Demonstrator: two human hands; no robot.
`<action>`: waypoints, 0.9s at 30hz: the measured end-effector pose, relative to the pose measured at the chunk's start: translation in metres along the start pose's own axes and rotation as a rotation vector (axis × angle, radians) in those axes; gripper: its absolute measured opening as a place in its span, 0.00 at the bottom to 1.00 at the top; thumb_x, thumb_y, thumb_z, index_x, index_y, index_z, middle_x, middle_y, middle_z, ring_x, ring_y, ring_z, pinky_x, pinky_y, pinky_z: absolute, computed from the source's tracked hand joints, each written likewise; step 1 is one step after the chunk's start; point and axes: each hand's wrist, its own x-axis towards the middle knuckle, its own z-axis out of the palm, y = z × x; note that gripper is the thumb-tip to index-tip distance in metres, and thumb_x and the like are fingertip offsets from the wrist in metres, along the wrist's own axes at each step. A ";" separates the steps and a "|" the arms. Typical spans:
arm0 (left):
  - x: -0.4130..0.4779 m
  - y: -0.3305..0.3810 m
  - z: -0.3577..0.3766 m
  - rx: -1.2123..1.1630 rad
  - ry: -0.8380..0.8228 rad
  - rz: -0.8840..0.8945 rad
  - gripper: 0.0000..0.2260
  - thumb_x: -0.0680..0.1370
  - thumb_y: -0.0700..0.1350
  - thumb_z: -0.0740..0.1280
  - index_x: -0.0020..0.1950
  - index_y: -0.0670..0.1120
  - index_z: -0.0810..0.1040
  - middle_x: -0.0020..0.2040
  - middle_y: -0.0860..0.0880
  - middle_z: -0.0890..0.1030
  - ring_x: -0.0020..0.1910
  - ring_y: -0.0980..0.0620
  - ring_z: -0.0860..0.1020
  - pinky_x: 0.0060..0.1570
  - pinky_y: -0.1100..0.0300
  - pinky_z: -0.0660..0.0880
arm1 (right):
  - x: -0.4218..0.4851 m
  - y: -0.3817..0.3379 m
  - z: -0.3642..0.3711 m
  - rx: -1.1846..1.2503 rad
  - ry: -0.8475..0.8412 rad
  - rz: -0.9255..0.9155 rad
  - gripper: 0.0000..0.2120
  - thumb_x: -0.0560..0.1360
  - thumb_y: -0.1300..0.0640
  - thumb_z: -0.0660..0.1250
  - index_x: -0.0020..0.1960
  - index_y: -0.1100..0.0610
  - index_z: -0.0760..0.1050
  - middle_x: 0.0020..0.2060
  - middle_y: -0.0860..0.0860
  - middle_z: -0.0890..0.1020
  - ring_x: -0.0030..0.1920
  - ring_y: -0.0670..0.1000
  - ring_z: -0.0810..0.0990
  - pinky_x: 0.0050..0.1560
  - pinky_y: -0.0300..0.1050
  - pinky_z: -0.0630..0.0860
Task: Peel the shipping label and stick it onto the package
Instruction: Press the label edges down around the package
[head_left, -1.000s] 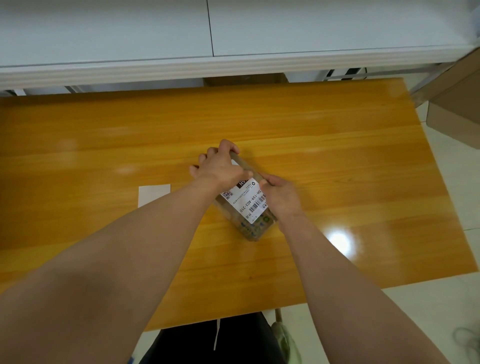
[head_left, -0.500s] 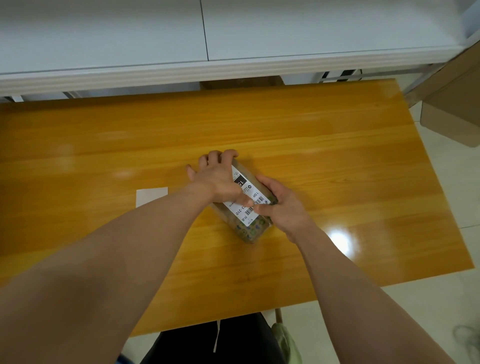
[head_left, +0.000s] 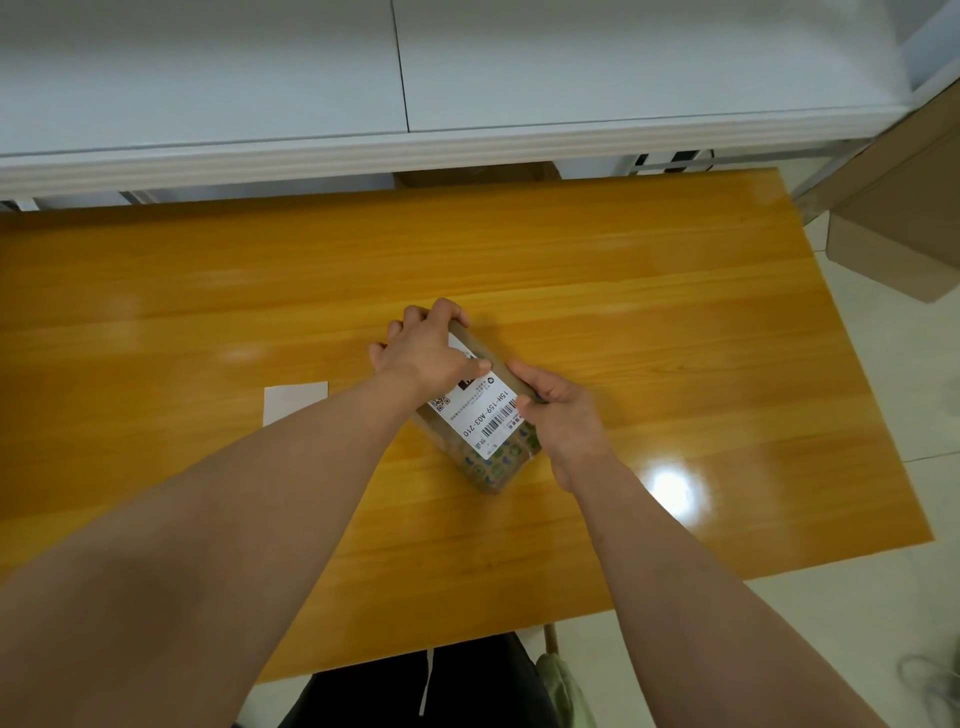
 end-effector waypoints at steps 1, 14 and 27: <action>0.001 0.000 0.000 -0.015 0.008 -0.002 0.21 0.68 0.60 0.72 0.58 0.63 0.70 0.63 0.51 0.71 0.65 0.46 0.68 0.58 0.47 0.60 | 0.000 0.001 0.001 -0.017 0.008 -0.004 0.20 0.78 0.68 0.64 0.65 0.51 0.78 0.51 0.46 0.84 0.52 0.48 0.83 0.48 0.41 0.79; -0.036 -0.019 0.001 -0.044 0.232 -0.186 0.46 0.69 0.64 0.71 0.78 0.52 0.49 0.76 0.44 0.63 0.75 0.41 0.59 0.67 0.38 0.60 | -0.011 -0.026 0.010 -0.407 -0.031 0.035 0.24 0.76 0.61 0.67 0.72 0.55 0.69 0.63 0.53 0.81 0.58 0.54 0.81 0.60 0.54 0.79; -0.030 -0.039 -0.003 -0.301 0.051 -0.063 0.30 0.69 0.54 0.76 0.68 0.49 0.71 0.63 0.44 0.75 0.60 0.41 0.75 0.57 0.48 0.75 | 0.003 -0.052 0.036 -0.835 -0.238 -0.152 0.50 0.68 0.63 0.76 0.79 0.43 0.50 0.63 0.54 0.80 0.53 0.54 0.81 0.47 0.48 0.80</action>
